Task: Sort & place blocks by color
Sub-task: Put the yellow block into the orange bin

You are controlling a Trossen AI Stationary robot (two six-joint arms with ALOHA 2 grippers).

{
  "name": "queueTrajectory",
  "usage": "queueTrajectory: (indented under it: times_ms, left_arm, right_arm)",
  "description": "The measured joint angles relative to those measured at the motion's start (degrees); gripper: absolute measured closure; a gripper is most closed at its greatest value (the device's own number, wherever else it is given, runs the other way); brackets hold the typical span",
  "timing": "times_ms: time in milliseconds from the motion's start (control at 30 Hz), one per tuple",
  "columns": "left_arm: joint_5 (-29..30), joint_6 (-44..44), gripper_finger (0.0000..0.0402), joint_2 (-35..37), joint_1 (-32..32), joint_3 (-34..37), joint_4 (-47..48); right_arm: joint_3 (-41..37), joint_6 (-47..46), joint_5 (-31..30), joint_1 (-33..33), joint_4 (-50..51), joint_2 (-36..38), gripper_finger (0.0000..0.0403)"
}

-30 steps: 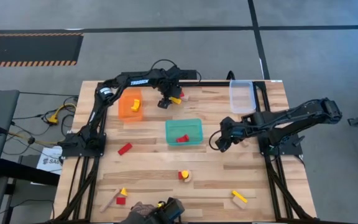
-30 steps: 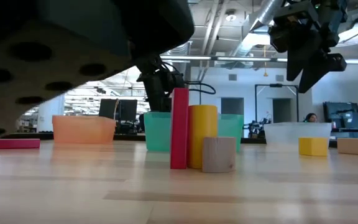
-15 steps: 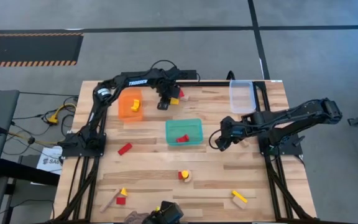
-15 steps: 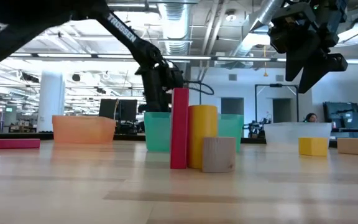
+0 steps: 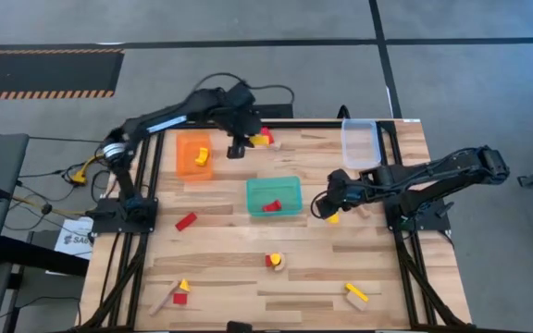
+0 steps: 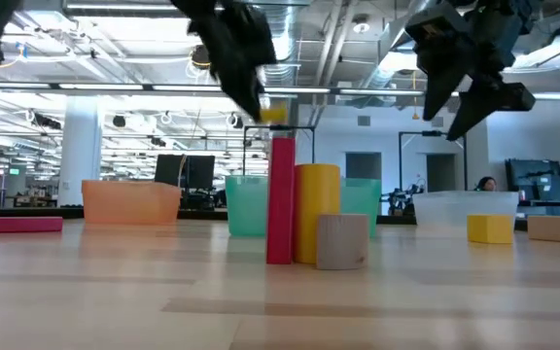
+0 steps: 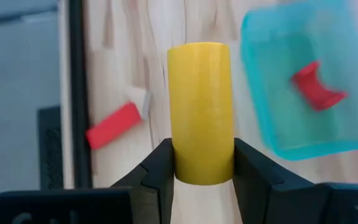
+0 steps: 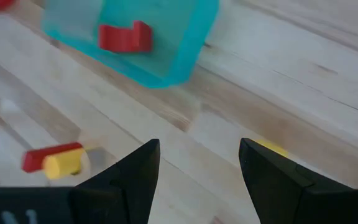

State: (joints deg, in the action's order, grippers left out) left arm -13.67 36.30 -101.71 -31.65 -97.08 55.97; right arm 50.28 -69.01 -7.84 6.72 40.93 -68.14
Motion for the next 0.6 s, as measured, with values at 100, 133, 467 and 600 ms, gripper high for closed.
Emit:
queueTrajectory:
  times_ms: [100,133,467,600]
  left_arm:
    - [-2.1,-2.2,0.0305,5.6,0.1,0.3,1.7]
    - [-2.8,-2.9,0.0305,7.7,0.1,1.3,1.7]
    - [1.6,-22.0,0.0305,35.1,-0.7,31.0,-7.2]
    - [13.5,-42.5,0.0305,45.5,0.8,42.8,-8.1]
  right_arm:
    - [0.0,0.0,0.0,0.0,-2.8,0.0,0.0159]
    - [0.0,0.0,-0.3,0.0,-3.7,0.0,0.0159]
    - [0.0,2.1,-6.6,0.5,-14.5,-1.6,0.0159]
    - [0.1,7.5,-7.3,0.2,-19.1,-1.8,0.0159]
